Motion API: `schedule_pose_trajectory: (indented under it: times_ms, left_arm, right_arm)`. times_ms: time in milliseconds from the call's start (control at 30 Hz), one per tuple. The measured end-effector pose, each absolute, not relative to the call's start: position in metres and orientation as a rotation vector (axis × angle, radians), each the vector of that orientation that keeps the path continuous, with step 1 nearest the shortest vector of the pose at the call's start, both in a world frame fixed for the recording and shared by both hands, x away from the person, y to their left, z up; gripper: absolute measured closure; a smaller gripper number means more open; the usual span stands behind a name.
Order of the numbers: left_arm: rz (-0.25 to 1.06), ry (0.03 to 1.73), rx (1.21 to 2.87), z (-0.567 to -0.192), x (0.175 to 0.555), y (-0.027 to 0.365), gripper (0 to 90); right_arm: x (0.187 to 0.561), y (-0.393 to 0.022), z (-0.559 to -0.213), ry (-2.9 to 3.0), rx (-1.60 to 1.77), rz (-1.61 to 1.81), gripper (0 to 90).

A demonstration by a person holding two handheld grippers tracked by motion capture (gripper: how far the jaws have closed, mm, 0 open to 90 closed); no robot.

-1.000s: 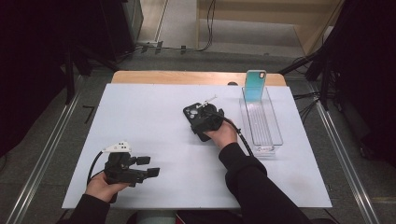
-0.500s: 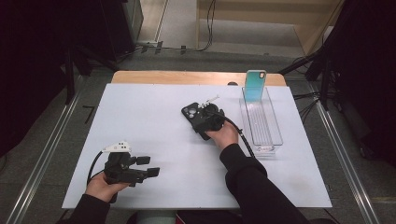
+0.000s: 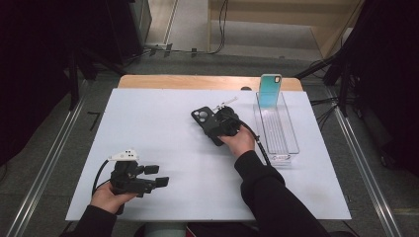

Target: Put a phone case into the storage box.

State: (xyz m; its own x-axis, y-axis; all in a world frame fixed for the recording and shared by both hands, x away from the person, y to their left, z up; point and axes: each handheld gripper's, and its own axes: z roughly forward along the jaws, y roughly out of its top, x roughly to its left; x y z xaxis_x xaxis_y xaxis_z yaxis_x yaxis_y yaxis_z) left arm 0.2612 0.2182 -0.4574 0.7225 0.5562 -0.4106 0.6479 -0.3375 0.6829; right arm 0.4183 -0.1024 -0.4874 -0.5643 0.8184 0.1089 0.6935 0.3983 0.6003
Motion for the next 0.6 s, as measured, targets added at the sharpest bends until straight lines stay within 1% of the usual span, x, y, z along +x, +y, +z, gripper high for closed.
schedule_pose_trajectory:
  times_ms: [267, 600]
  left_arm:
    - [-0.122, 0.903, 2.034, -0.456, 0.263, 0.214, 28.9]
    - [-0.179, 0.854, 2.021, -0.451, 0.268, 0.199, 29.2]
  right_arm:
    - [0.405, -0.111, -0.465, 2.453, 1.323, 0.974, 13.9]
    - [0.372, -0.132, -0.442, 2.451, 1.301, 1.087, 13.9]
